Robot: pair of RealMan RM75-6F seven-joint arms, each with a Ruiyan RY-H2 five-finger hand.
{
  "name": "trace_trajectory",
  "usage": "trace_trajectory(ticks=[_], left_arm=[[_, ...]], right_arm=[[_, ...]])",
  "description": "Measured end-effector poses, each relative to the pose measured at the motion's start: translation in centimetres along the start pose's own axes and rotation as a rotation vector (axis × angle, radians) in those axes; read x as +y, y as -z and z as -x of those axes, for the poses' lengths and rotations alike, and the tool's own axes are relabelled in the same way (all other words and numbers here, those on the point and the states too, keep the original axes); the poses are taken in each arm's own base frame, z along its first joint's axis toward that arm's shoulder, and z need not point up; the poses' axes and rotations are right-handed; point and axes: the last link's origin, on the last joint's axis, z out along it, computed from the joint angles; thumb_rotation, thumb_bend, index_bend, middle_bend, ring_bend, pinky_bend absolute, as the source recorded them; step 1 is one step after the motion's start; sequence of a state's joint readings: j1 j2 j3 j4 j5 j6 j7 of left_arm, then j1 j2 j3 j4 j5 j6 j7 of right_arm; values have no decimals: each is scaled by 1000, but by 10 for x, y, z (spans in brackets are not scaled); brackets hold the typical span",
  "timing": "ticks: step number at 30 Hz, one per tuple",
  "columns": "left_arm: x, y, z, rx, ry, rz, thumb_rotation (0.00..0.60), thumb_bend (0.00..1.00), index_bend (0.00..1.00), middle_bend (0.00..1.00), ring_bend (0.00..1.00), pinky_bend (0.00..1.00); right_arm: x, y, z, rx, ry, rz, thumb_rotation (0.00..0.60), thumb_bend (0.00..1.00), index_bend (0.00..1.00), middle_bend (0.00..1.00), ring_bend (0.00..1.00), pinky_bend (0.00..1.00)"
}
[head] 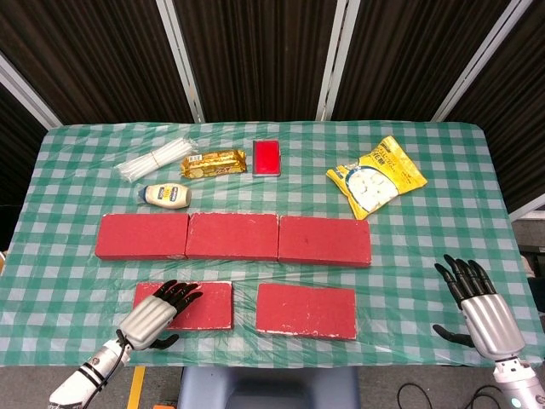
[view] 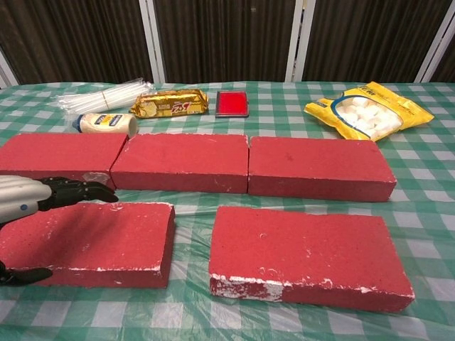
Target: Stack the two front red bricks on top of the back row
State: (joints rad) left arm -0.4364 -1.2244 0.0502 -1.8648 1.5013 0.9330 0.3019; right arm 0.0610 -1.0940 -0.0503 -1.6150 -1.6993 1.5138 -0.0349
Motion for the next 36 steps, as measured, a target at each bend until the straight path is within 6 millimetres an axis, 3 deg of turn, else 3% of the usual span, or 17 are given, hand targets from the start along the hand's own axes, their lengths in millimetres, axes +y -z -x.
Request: trace_trajectory(ticks=[19, 36], left_arm=[[5, -21, 8, -29, -42, -8, 600, 319, 0, 0, 0, 0], [0, -31, 3, -48, -56, -34, 600, 320, 0, 0, 0, 0]], right_arm=[[1, 1, -2, -8, -12, -5, 600, 135, 0, 0, 0, 0], [0, -1, 1, -21, -2, -3, 600, 135, 0, 0, 0, 0]])
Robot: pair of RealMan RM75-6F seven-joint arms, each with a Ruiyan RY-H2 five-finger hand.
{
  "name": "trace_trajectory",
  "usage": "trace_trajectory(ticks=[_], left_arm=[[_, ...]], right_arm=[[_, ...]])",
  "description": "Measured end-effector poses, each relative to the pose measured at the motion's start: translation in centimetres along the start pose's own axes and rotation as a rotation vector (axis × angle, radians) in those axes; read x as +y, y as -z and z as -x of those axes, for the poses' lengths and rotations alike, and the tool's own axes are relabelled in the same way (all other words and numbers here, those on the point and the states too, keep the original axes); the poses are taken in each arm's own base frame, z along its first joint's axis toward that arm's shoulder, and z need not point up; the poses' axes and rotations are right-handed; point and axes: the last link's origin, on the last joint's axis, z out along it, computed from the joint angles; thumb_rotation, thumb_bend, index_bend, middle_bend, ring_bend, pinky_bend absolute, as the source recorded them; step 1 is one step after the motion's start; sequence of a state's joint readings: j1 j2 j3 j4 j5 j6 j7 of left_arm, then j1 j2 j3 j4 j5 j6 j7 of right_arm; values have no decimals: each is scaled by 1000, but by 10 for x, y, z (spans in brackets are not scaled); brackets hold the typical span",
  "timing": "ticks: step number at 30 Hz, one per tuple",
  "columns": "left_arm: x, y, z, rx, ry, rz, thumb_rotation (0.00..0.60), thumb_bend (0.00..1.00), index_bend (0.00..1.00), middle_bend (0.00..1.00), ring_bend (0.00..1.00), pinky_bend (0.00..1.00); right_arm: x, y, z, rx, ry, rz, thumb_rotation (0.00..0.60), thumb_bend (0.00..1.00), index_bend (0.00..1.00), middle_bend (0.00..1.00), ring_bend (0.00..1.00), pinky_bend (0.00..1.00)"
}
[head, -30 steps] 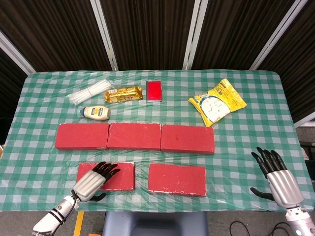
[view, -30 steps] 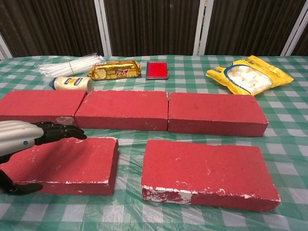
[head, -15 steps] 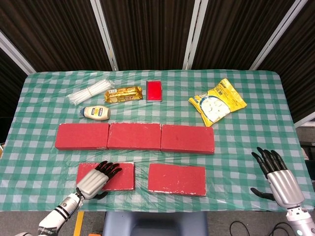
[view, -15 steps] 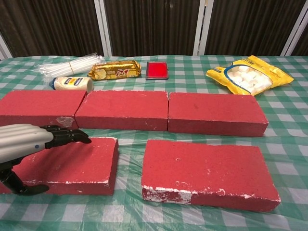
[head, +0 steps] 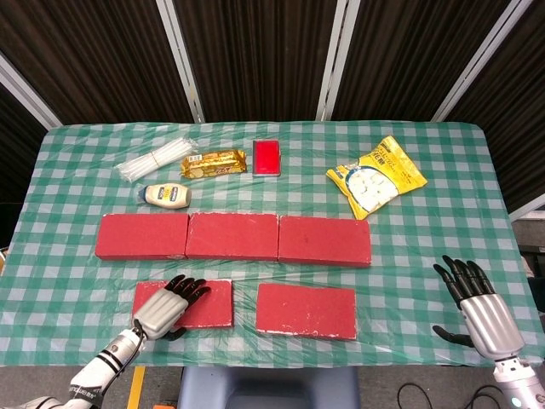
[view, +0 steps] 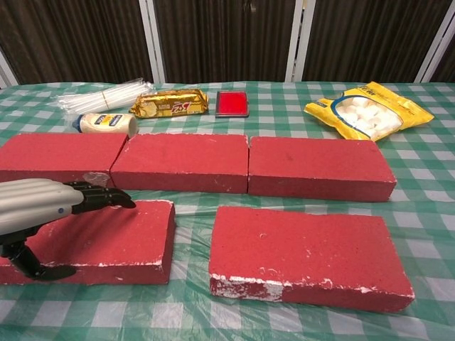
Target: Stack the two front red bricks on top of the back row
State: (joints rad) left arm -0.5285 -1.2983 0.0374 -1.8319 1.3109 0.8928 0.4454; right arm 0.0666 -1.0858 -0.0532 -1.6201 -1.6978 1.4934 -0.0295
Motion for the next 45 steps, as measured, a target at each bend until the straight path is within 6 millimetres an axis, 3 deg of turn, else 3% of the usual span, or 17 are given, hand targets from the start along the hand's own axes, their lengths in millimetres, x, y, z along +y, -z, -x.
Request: trace_trajectory(ticks=[45], left_arm=[[-25, -5, 2, -74, 48, -92, 600, 321, 0, 0, 0, 49]], right_arm=[[-2, 0, 3, -8, 11, 5, 600, 136, 0, 0, 0, 0]])
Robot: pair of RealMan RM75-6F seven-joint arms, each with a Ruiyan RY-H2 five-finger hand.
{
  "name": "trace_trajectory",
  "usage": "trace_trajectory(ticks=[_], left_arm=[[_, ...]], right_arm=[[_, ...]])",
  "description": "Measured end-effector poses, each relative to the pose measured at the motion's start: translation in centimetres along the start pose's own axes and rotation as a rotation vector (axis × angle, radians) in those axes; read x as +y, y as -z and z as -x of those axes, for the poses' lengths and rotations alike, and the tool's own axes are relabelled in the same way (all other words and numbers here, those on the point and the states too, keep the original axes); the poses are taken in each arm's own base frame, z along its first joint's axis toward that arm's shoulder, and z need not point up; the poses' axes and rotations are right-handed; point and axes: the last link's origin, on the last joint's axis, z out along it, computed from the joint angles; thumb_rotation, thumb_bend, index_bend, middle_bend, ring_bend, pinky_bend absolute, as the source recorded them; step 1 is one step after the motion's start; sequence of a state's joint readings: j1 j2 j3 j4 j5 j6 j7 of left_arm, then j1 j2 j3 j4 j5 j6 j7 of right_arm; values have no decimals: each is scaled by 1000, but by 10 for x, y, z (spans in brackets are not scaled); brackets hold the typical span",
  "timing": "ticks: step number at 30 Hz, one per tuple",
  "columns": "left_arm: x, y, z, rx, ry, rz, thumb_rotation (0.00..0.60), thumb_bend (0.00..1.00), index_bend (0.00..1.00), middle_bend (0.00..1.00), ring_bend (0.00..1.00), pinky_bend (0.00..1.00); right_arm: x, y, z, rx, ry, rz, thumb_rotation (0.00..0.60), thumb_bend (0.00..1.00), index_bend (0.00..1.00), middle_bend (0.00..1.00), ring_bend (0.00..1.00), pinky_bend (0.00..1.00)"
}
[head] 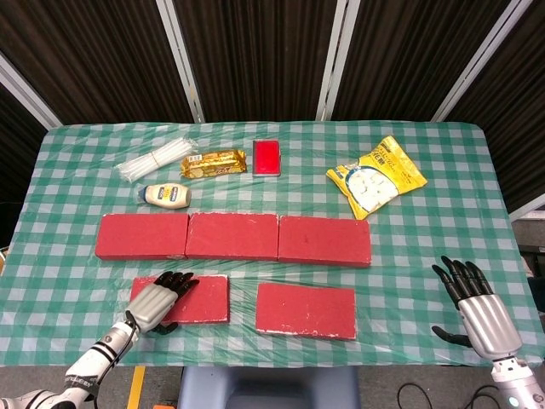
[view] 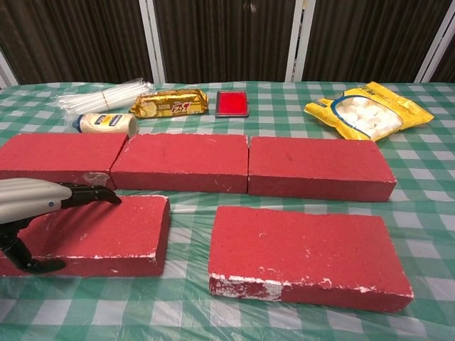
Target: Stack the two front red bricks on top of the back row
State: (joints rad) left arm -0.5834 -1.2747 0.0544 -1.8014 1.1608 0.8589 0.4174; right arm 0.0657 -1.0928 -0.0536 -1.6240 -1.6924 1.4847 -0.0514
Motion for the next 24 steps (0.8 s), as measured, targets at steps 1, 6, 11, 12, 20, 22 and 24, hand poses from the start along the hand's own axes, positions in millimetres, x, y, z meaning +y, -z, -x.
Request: trace_trajectory(ticks=[1, 6, 11, 12, 20, 22, 24], left_arm=[[-1, 0, 0, -3, 1, -1, 600, 321, 0, 0, 0, 62], [-3, -1, 2, -20, 5, -8, 600, 318, 0, 0, 35, 117], [-5, -2, 0, -27, 16, -13, 600, 296, 0, 123, 143, 202], [-5, -3, 0, -32, 20, -14, 600, 295, 0, 158, 168, 228], [-8, -5, 0, -43, 30, -17, 600, 308, 0, 406, 429, 564], [-9, -6, -1, -38, 31, -17, 600, 319, 0, 501, 518, 649], [-9, -5, -2, -25, 32, -14, 600, 334, 0, 595, 605, 734]], right_arm=[[0, 0, 0, 0, 0, 0, 600, 135, 0, 0, 0, 0], [-1, 0, 1, -4, 3, -1, 600, 135, 0, 0, 0, 0], [-1, 0, 1, -4, 3, 0, 600, 135, 0, 0, 0, 0], [-1, 0, 1, -4, 3, 2, 600, 135, 0, 0, 0, 0], [0, 0, 1, -4, 5, 3, 600, 136, 0, 0, 0, 0], [-1, 0, 2, -5, 6, 2, 600, 135, 0, 0, 0, 0], [-1, -1, 2, -6, 7, 1, 600, 135, 0, 0, 0, 0]])
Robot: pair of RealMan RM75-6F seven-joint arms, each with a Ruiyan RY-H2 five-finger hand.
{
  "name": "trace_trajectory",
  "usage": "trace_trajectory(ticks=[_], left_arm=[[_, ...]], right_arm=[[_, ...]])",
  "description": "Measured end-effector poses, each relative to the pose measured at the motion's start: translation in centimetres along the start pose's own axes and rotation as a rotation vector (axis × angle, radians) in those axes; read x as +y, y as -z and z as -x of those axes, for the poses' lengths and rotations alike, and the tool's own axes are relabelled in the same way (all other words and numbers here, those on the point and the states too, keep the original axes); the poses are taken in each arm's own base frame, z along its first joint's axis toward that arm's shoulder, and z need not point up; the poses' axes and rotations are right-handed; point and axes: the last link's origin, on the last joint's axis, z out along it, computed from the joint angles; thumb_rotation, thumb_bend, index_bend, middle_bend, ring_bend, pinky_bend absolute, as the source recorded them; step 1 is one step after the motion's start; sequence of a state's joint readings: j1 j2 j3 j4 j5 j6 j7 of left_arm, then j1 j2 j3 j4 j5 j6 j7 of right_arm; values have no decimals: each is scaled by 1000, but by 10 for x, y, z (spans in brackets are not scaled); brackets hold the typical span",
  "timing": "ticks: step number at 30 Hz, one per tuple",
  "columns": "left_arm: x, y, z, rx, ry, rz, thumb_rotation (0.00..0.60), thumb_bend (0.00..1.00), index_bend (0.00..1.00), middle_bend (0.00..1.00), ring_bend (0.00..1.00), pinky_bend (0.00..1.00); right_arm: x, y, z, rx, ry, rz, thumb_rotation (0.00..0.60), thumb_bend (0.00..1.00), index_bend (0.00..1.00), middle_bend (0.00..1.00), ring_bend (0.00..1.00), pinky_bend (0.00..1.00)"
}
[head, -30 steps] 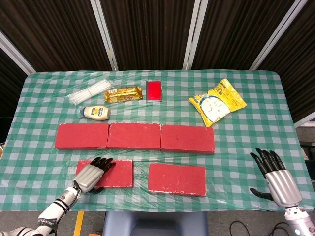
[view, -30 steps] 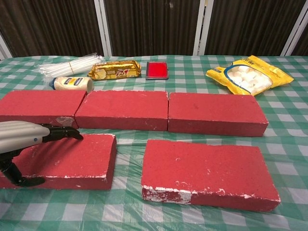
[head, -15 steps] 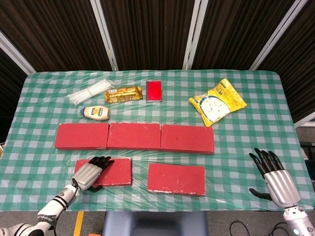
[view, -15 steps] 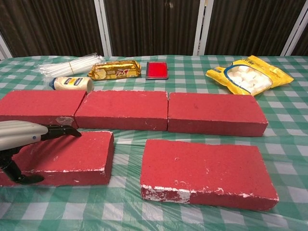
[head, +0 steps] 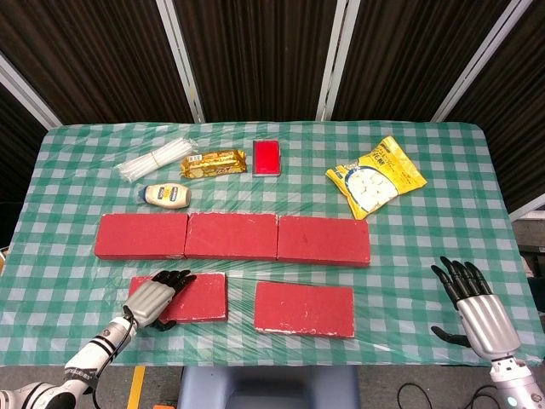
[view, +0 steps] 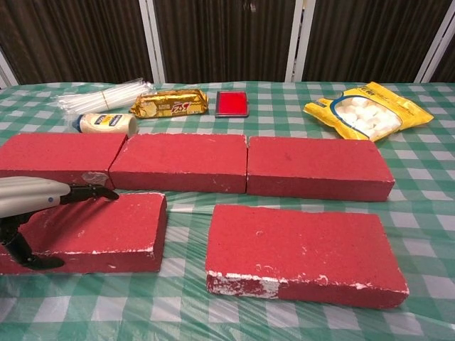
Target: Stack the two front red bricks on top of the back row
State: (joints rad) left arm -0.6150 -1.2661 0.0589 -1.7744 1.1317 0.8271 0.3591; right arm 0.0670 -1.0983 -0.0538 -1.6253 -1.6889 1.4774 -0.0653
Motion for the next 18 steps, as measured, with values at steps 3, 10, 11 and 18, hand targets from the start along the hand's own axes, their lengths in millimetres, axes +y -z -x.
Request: trace_trajectory(ticks=[3, 10, 11, 18], left_arm=[[1, 2, -2, 30, 2, 10, 600, 351, 6, 707, 699, 821], [-1, 9, -3, 79, 25, 38, 600, 370, 81, 772, 760, 882], [-1, 11, -4, 82, 23, 40, 600, 369, 85, 775, 763, 884], [-1, 28, -14, 142, -4, 71, 600, 368, 92, 778, 765, 886]], right_arm=[[0, 0, 1, -1, 1, 0, 600, 135, 0, 0, 0, 0], [0, 1, 0, 3, 1, 2, 600, 135, 0, 0, 0, 0], [0, 1, 0, 3, 1, 3, 600, 135, 0, 0, 0, 0], [0, 0, 1, 2, 3, 7, 600, 135, 0, 0, 0, 0]])
